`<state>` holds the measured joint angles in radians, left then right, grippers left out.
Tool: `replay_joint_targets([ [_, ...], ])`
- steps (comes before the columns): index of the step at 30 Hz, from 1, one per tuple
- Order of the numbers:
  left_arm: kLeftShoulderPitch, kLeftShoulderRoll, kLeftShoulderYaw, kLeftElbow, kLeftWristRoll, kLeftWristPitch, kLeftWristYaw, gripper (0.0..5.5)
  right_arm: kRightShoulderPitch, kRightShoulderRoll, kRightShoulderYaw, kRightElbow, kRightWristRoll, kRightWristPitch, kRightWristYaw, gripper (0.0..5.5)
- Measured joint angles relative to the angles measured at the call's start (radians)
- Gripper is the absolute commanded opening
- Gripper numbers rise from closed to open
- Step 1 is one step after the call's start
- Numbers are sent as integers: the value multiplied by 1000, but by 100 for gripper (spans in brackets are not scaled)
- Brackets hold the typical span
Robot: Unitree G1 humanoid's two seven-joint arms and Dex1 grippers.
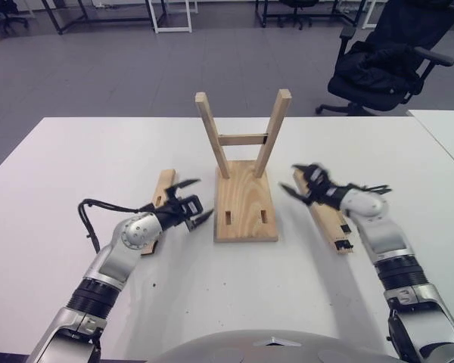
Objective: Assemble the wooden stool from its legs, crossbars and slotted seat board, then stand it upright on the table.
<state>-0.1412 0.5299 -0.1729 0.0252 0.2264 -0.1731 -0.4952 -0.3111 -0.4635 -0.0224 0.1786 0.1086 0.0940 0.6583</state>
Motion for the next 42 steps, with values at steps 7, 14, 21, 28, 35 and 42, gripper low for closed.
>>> replay_joint_targets([
  [7, 123, -37, 32, -110, -18, 43, 59, 463, 159, -64, -222, 5, 102, 150, -62, 319],
  [14, 137, -56, 35, -145, -18, 65, 68, 463, 239, -47, -184, -44, 132, 219, -37, 319],
  [21, 140, -89, 20, -157, -19, 87, 69, 463, 276, -19, -132, -95, 132, 248, -55, 319],
  [28, 156, -93, 20, -164, -18, 103, 69, 463, 276, -5, -125, -104, 133, 251, -63, 319],
  [35, 153, -97, 23, -164, -18, 104, 78, 463, 253, 8, -211, -110, 211, 255, -82, 319],
  [42, 157, -111, 47, -195, -25, 122, 91, 463, 276, 6, -146, -73, 160, 285, -105, 319],
])
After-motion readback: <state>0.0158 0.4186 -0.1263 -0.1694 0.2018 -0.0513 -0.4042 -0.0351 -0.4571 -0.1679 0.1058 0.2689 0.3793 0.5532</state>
